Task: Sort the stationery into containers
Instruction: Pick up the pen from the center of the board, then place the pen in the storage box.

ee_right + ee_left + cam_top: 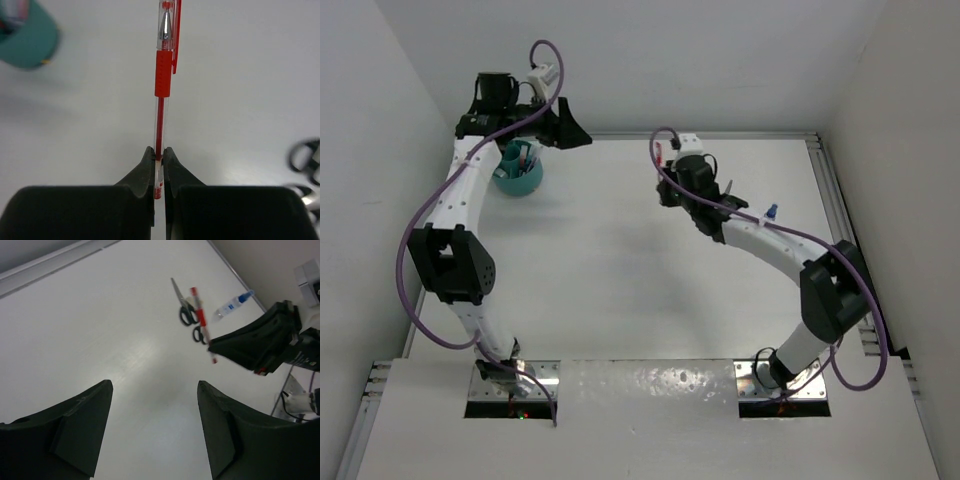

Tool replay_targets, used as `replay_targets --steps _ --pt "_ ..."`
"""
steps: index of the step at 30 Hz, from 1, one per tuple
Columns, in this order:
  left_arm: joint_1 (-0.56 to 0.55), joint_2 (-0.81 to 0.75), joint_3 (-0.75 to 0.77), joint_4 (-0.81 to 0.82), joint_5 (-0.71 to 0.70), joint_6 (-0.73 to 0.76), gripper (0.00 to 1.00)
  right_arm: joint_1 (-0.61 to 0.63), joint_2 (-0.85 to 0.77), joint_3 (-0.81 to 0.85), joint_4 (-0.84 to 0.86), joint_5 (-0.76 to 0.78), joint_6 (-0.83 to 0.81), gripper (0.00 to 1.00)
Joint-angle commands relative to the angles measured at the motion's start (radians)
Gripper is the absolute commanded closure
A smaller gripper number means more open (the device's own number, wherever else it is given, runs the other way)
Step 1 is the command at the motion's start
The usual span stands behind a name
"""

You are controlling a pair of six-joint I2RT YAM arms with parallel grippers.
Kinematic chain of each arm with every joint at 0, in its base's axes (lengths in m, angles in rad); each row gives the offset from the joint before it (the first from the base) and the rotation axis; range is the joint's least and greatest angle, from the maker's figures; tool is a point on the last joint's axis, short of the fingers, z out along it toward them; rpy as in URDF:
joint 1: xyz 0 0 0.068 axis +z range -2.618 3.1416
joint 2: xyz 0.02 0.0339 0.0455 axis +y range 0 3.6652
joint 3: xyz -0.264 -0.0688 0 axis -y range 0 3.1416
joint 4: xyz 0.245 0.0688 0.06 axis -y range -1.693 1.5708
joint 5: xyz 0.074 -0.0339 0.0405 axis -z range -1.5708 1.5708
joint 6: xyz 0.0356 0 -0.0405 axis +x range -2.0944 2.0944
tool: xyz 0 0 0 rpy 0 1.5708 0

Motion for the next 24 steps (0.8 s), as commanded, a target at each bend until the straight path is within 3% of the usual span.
replay_targets --steps 1,9,19,22,24 --pt "-0.053 -0.034 -0.017 0.007 0.063 -0.034 0.34 0.049 0.056 0.121 0.214 -0.173 0.007 1.00" --pt "-0.126 -0.052 -0.086 0.064 -0.013 -0.087 0.35 0.096 0.156 0.253 0.262 -0.253 0.041 1.00" --pt "-0.149 -0.037 -0.125 0.231 -0.079 -0.209 0.36 0.126 0.170 0.268 0.260 -0.252 0.056 1.00" --pt "-0.162 -0.031 -0.132 0.246 -0.113 -0.220 0.44 0.133 0.170 0.260 0.263 -0.253 0.062 1.00" --pt "-0.166 -0.028 -0.139 0.263 -0.128 -0.234 0.57 0.136 0.168 0.254 0.268 -0.253 0.064 1.00"
